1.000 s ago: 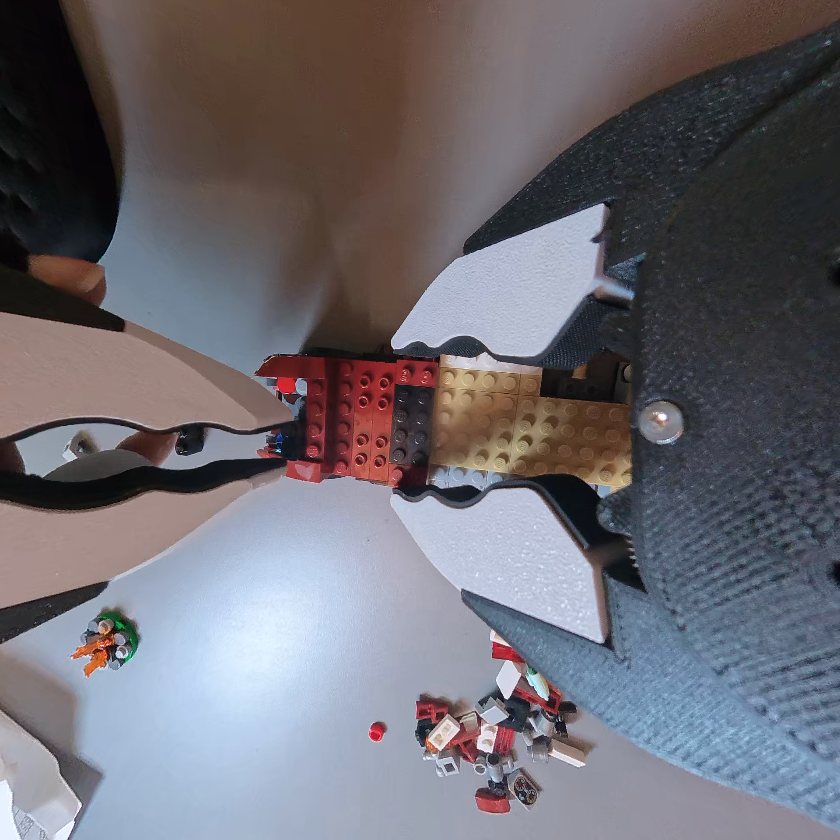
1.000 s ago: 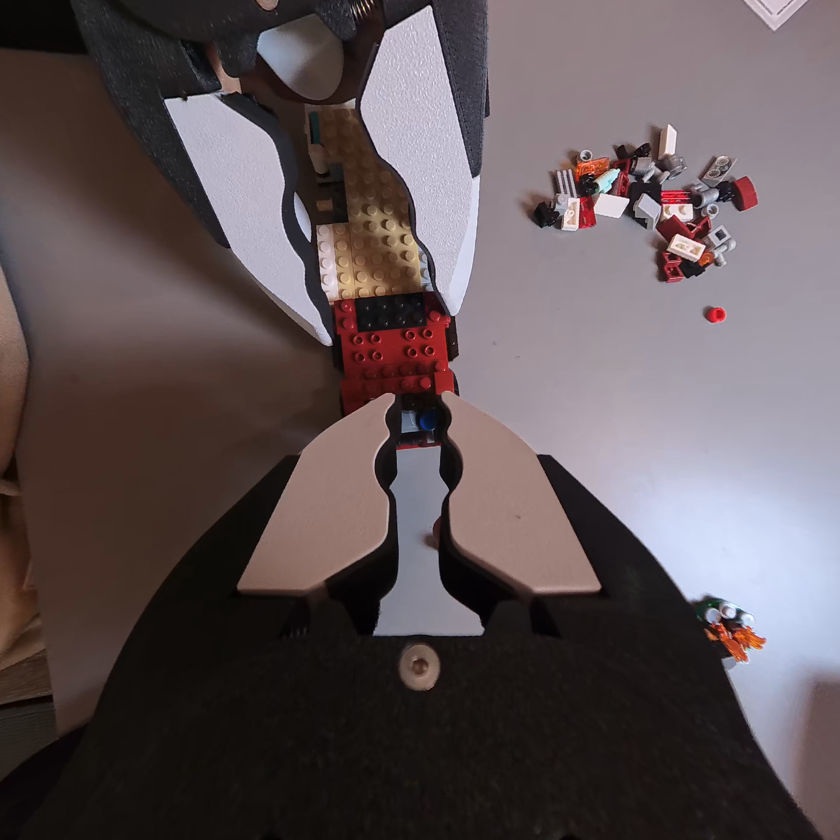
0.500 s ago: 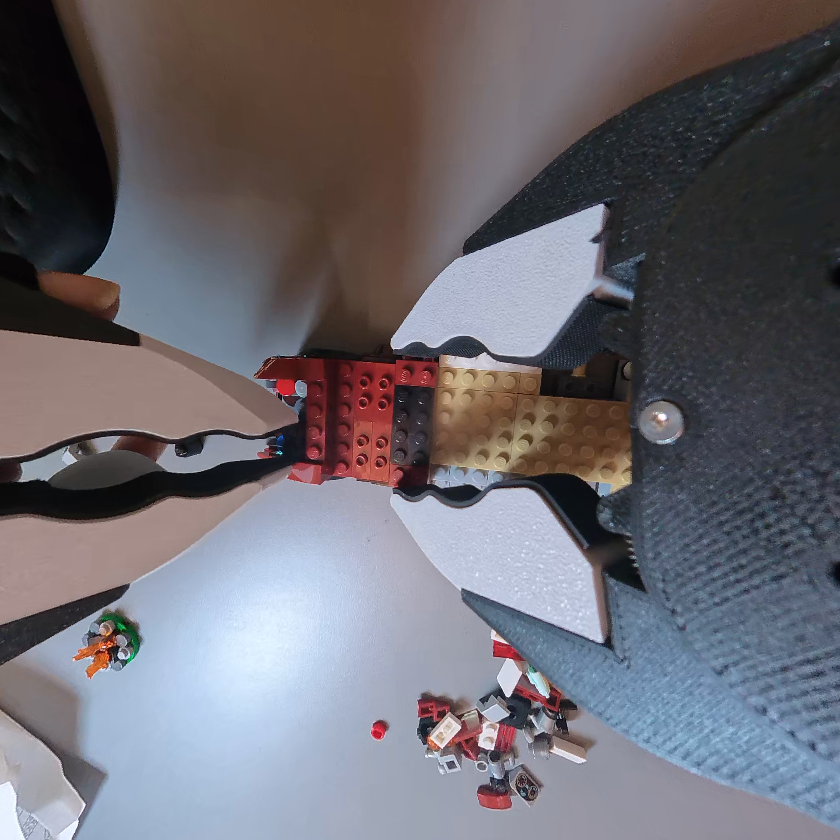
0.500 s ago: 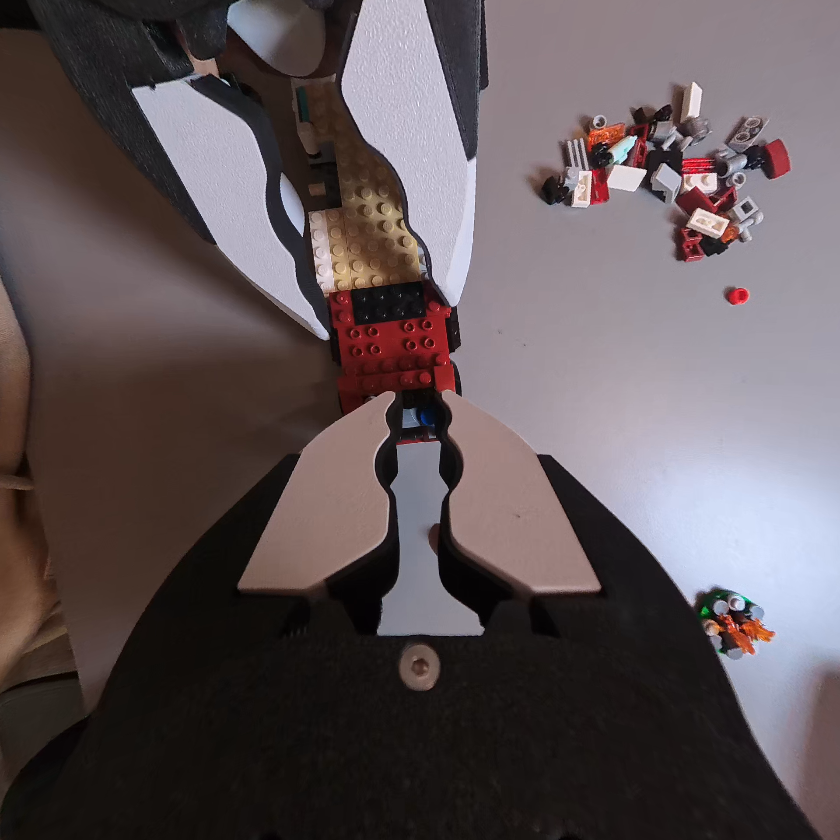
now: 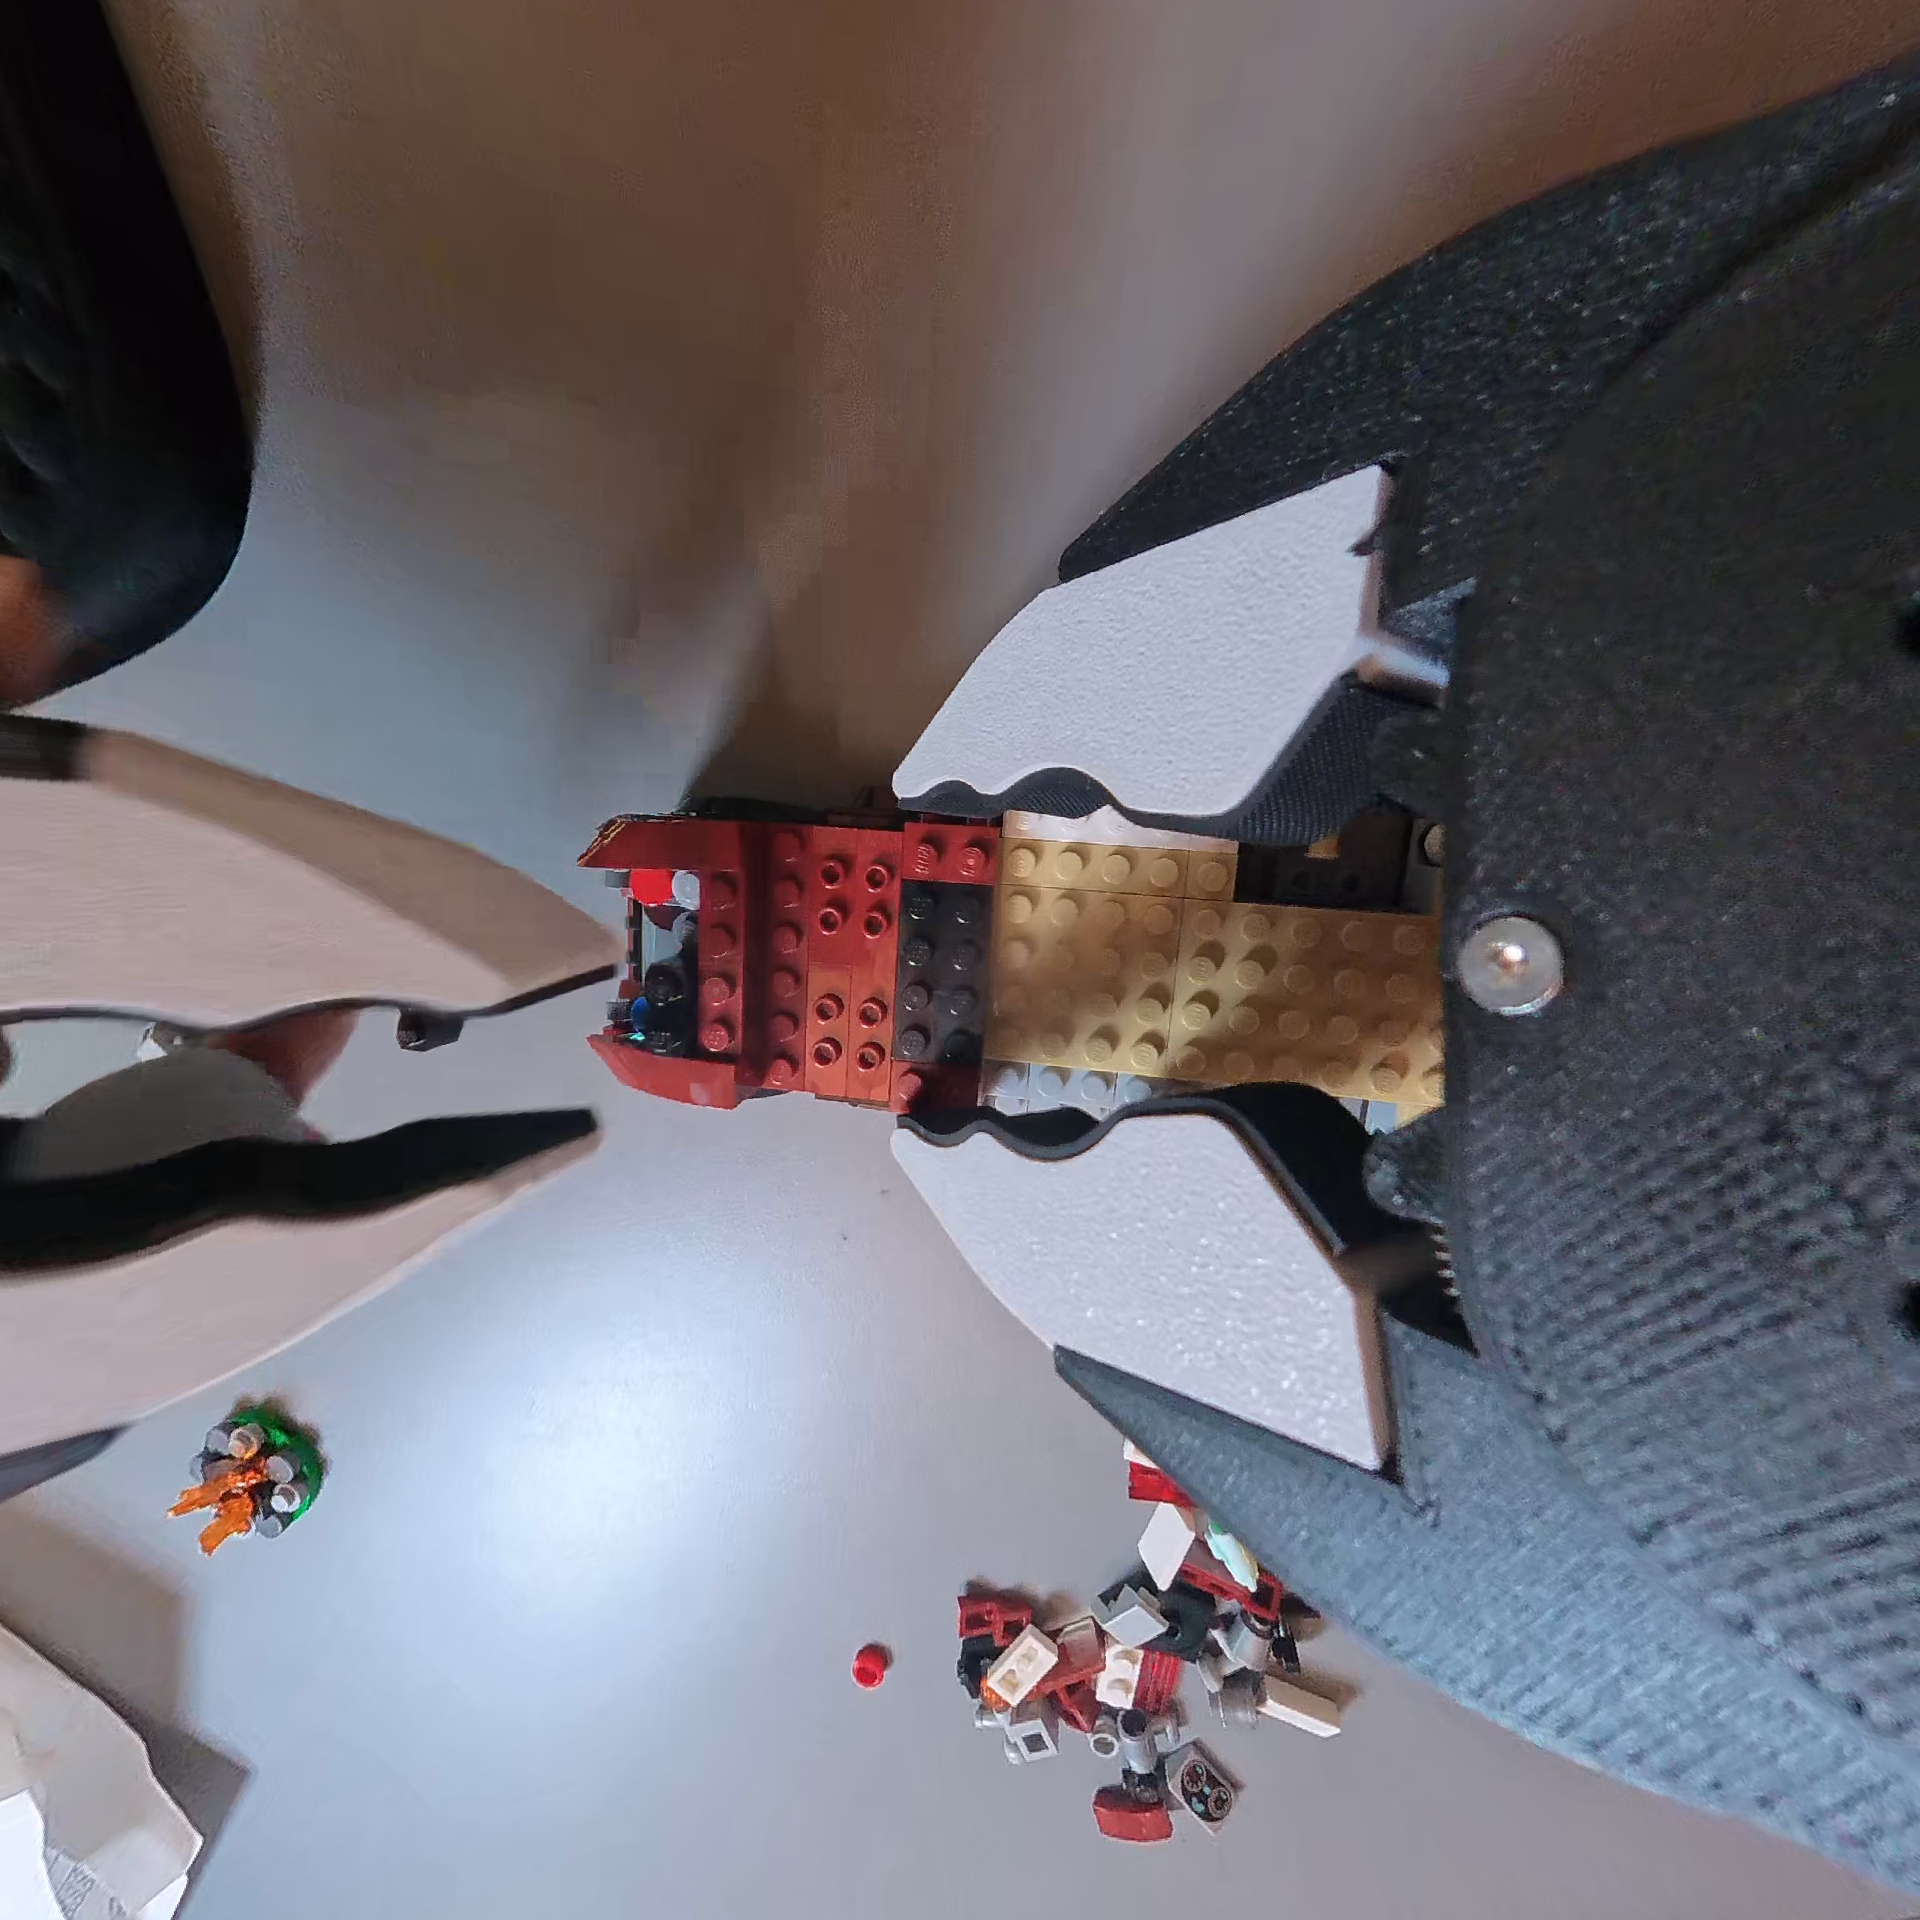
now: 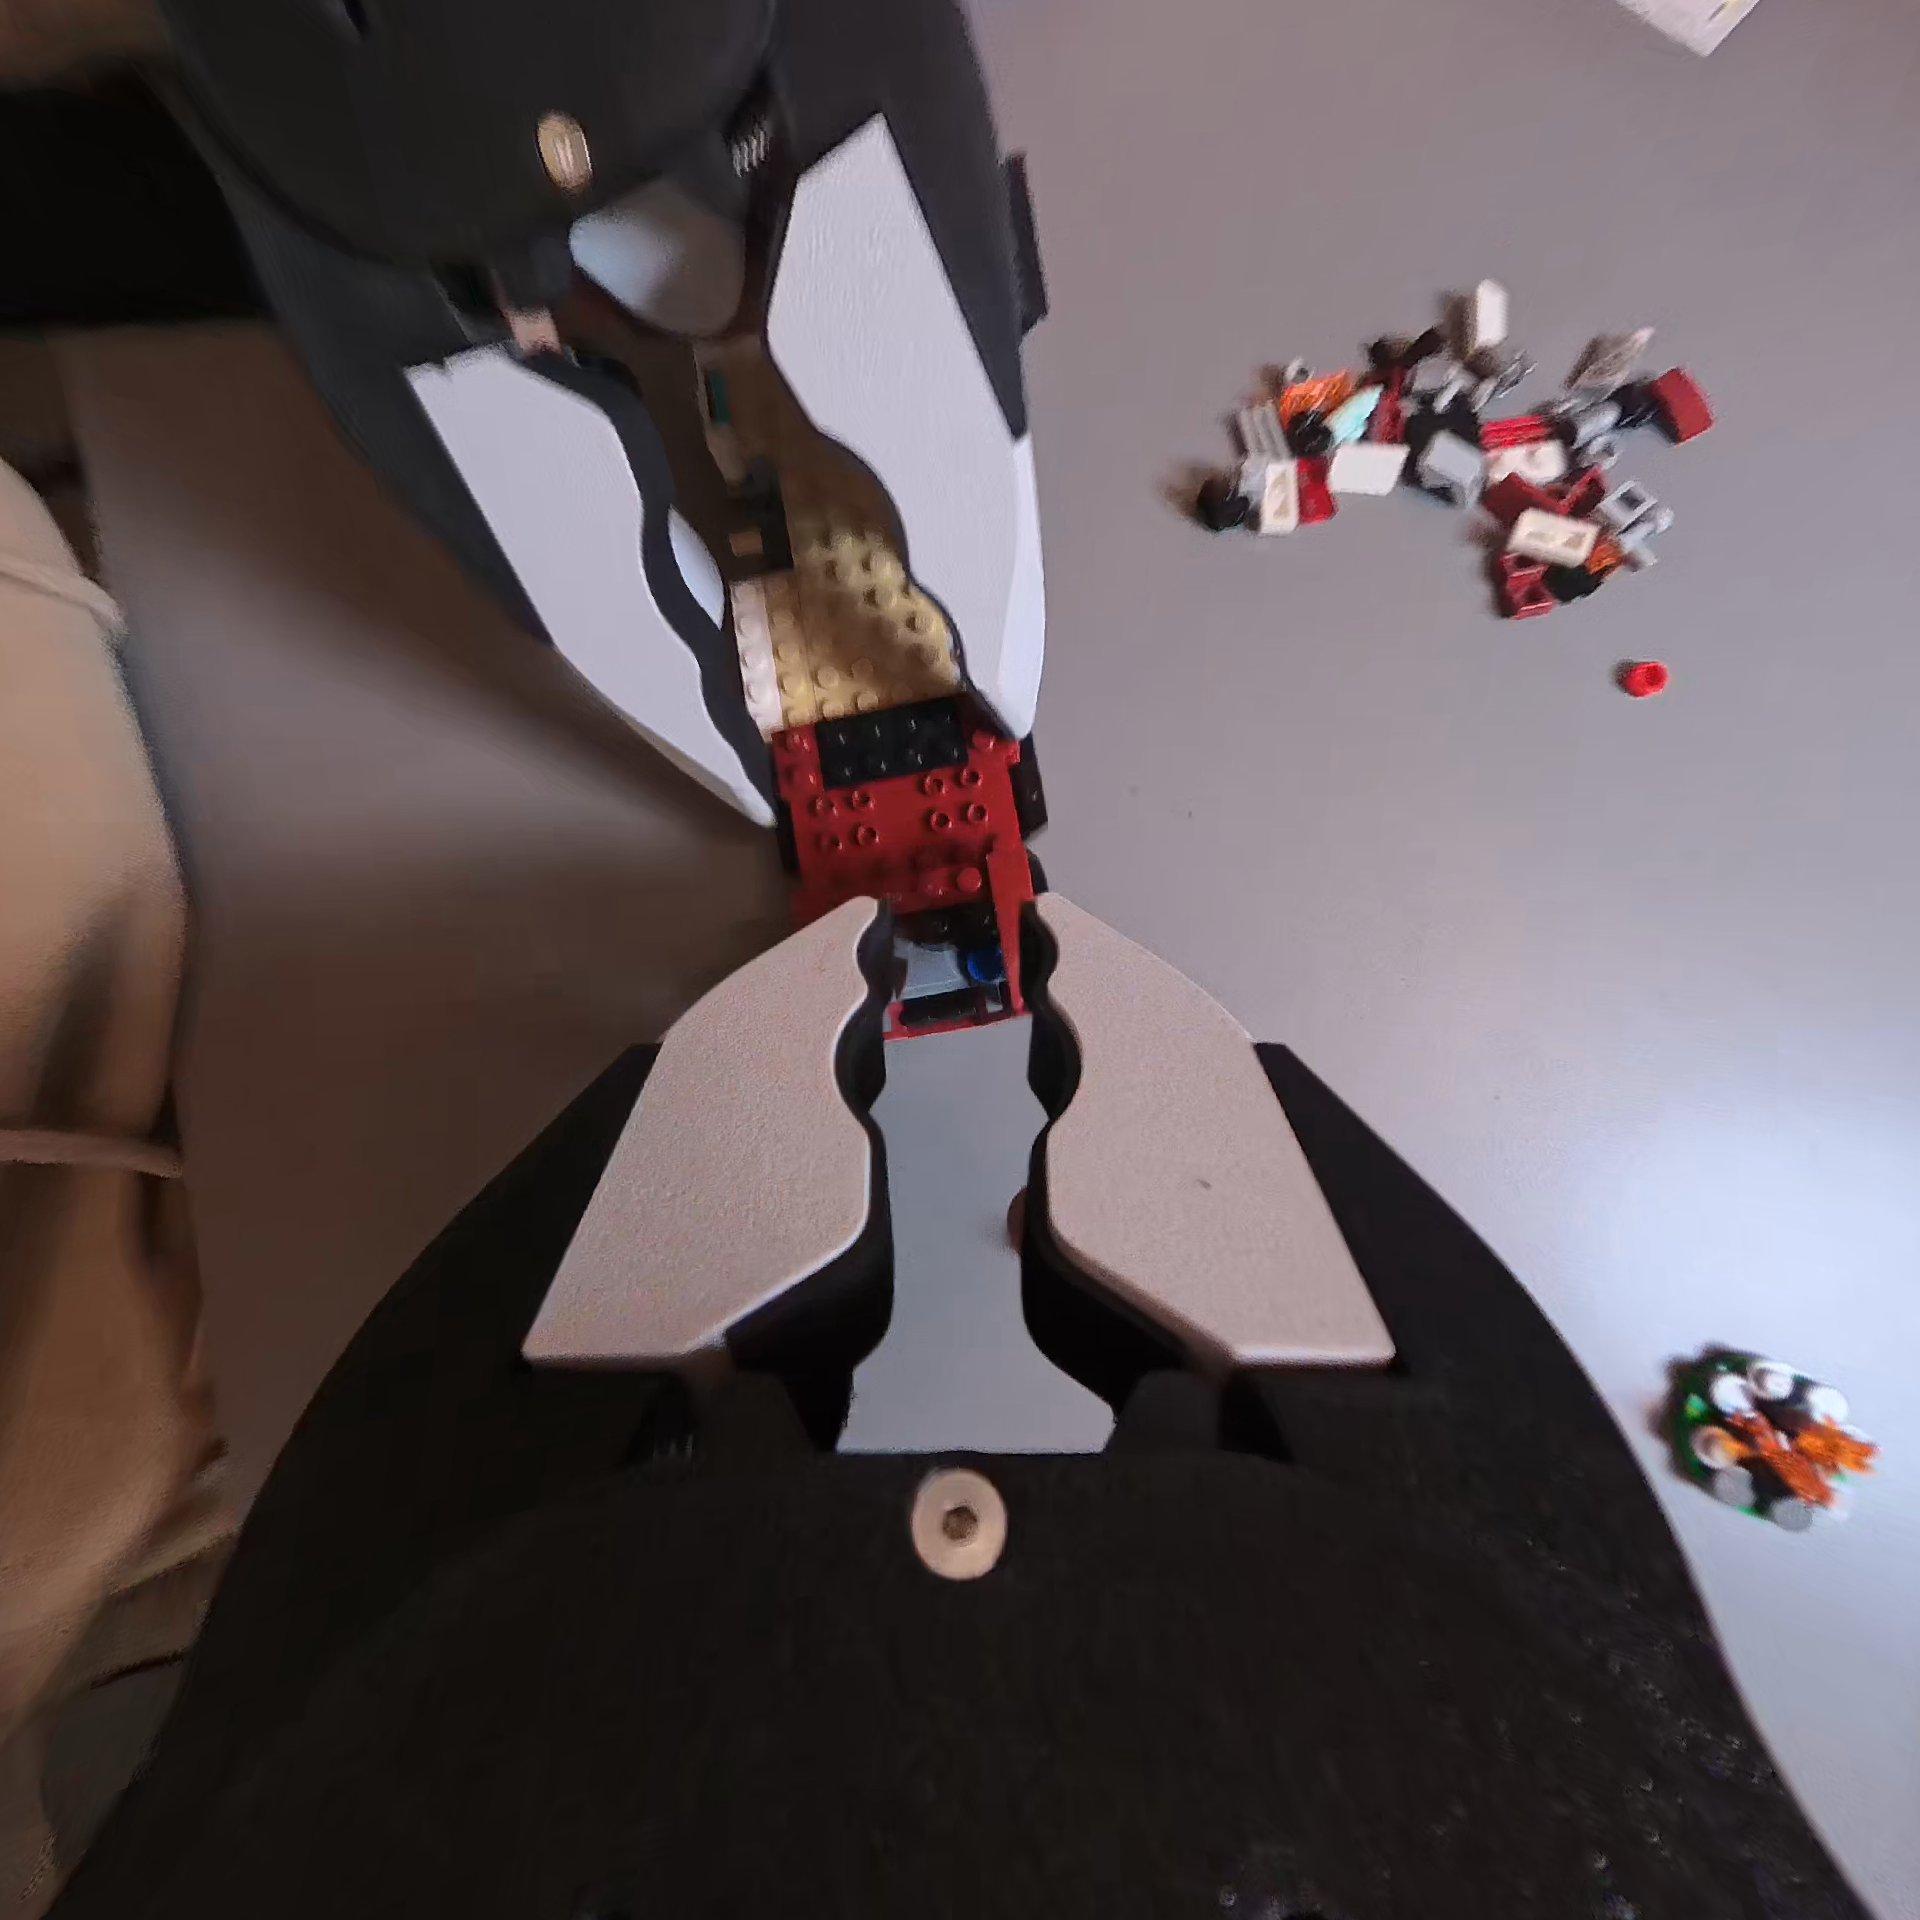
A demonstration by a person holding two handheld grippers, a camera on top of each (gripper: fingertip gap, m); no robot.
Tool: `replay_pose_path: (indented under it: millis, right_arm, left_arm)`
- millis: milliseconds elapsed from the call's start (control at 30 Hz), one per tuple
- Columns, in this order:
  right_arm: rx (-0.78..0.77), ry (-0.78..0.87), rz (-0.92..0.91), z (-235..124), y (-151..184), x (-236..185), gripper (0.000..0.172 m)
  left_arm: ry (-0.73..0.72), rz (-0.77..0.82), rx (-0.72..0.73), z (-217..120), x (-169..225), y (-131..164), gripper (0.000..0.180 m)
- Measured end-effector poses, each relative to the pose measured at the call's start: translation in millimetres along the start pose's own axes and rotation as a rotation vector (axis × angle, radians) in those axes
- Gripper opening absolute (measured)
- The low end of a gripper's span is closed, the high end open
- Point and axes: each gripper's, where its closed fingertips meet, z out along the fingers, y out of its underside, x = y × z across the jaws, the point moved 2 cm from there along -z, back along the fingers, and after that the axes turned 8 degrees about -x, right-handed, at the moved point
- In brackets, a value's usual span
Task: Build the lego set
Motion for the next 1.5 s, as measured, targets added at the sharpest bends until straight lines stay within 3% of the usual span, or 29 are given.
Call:
replay_pose_path:
  millis: [67, 167, 267, 400, 867, 1100, 1500]
  right_arm:
    - [0.094, 0.001, 0.056, -23, -1, 7, 0.026]
    - [0.024, 0.113, 0.076, -42, 30, 28, 0.026]
    - [-0.101, 0.132, 0.121, -37, 70, 35, 0.024]
    - [-0.137, 0.124, 0.094, -19, 88, 32, 0.021]
    - [-0.147, 0.072, -0.032, 0, 76, 26, 0.016]
    - [0.019, 0.022, -0.109, -10, 13, -12, 0.016]
    - [-0.076, 0.098, -0.113, 8, 7, -19, 0.016]
  left_arm:
    - [-0.001, -0.001, 0.000, 0, 0, 0, 0.055]
    - [-0.001, 0.002, -0.002, 0, 0, 0, 0.055]
    - [-0.003, 0.004, -0.004, 0, 0, 0, 0.055]
    - [-0.002, 0.004, -0.003, 0, 0, 0, 0.055]
    - [-0.004, 0.004, -0.003, 0, 1, 0, 0.055]
    - [-0.007, 0.001, -0.005, 0, 1, 0, 0.055]
    - [-0.019, -0.005, -0.013, 0, 2, 0, 0.055]
